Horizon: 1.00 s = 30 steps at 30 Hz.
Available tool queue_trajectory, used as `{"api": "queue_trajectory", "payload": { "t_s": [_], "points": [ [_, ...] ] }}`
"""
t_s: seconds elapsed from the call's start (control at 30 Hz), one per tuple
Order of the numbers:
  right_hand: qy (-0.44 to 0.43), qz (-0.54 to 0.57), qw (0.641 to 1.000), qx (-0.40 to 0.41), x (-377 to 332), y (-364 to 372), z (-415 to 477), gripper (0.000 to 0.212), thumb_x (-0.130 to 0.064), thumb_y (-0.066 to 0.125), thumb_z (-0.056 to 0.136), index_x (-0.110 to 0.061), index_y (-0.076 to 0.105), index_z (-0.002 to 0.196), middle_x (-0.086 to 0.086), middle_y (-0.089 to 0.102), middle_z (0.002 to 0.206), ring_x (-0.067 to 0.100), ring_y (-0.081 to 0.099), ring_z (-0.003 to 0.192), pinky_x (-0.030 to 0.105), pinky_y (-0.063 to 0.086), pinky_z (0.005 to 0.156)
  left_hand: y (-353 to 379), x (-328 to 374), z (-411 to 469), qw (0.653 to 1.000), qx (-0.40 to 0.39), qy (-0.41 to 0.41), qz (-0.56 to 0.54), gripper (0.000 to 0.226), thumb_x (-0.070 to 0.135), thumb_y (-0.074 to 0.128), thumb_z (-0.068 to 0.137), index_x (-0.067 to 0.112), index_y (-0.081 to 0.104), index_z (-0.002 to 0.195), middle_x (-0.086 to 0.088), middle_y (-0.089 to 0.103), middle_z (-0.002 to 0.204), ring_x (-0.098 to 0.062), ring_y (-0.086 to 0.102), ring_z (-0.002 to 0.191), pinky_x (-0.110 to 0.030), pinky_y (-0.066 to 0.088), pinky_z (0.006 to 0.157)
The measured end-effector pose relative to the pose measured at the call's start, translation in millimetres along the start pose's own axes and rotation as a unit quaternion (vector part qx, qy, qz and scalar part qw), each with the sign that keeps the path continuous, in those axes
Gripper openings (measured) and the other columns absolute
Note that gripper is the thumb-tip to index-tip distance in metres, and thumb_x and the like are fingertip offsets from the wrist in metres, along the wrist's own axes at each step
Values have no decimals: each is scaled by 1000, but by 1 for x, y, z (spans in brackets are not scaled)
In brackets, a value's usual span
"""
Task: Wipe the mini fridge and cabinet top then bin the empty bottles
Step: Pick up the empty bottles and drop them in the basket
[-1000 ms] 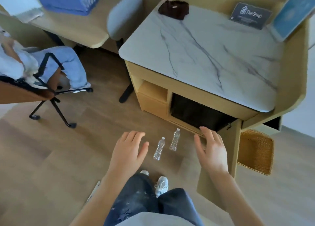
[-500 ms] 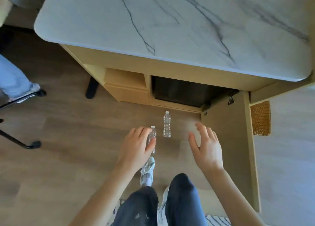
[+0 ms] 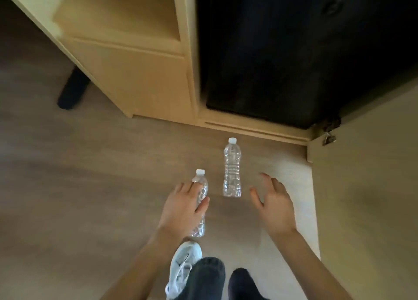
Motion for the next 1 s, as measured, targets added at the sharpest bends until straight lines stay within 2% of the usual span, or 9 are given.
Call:
{"api": "queue_trajectory", "payload": {
  "t_s": [0.17,0.3,0.4,0.47,0.63,0.7,0.8,0.9,1.0],
  "points": [
    [-66,-61,996,-9,44,111,16,39,-19,75,89,2,65,120,20,70,99,40,66,85,45,56,70,90,-58,28,999,8,27,25,36,38,52,99,17,60,126,0,62,119,-26,54,107,-37,45,93],
    [-73,-48,996,-4,56,141,32,40,-26,67,94,-3,61,127,17,69,108,36,64,92,41,55,75,103,-82,34,998,62,-4,-18,36,36,63,94,14,61,123,-1,63,108,-27,56,102,-37,47,89],
    [-23,0,1000,-16,54,151,42,54,-43,55,97,-8,49,138,14,62,121,33,61,102,36,52,74,117,-87,28,990,30,-93,-104,52,45,63,91,16,50,132,1,56,119,-21,52,113,-32,43,96],
    [17,36,999,-37,51,162,47,67,-54,51,94,-11,38,145,12,56,128,32,59,110,34,49,76,135,-85,24,981,-12,-147,-127,59,51,64,88,14,46,129,0,53,121,-21,51,116,-31,41,100],
    [78,30,993,-79,49,186,57,88,-63,56,89,-14,21,154,11,47,144,31,49,130,44,50,97,170,-82,20,969,-56,-202,-131,66,55,67,83,11,44,125,-5,55,121,-26,54,118,-36,45,100],
    [106,55,990,-78,50,193,63,85,-59,61,88,-12,26,151,10,51,139,31,54,124,43,52,93,179,-81,22,968,-61,-210,-121,56,52,66,84,13,44,118,-3,56,113,-27,56,113,-35,46,90],
    [143,128,981,-40,51,196,67,61,-45,67,81,-12,47,129,5,57,116,30,58,110,41,52,87,182,-79,25,962,-41,-219,-159,39,43,65,85,15,45,102,1,54,96,-25,58,100,-33,42,75],
    [171,178,969,-26,54,185,59,51,-41,68,76,-14,55,118,-3,51,107,24,53,108,40,49,90,167,-73,24,950,1,-228,-216,33,39,68,84,17,49,100,3,58,93,-20,60,92,-29,40,71],
    [201,217,955,-26,52,158,38,50,-42,65,67,-17,57,109,-8,49,103,20,55,101,37,50,82,134,-59,14,935,19,-245,-255,34,39,70,84,21,48,101,7,59,92,-18,61,87,-30,43,70]
  ]
}}
Point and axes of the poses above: each hand's wrist, its own z-axis towards the middle knuckle, its own y-axis out of the palm, x = y × z, the point moved 3 cm from there along z, towards the middle knuckle
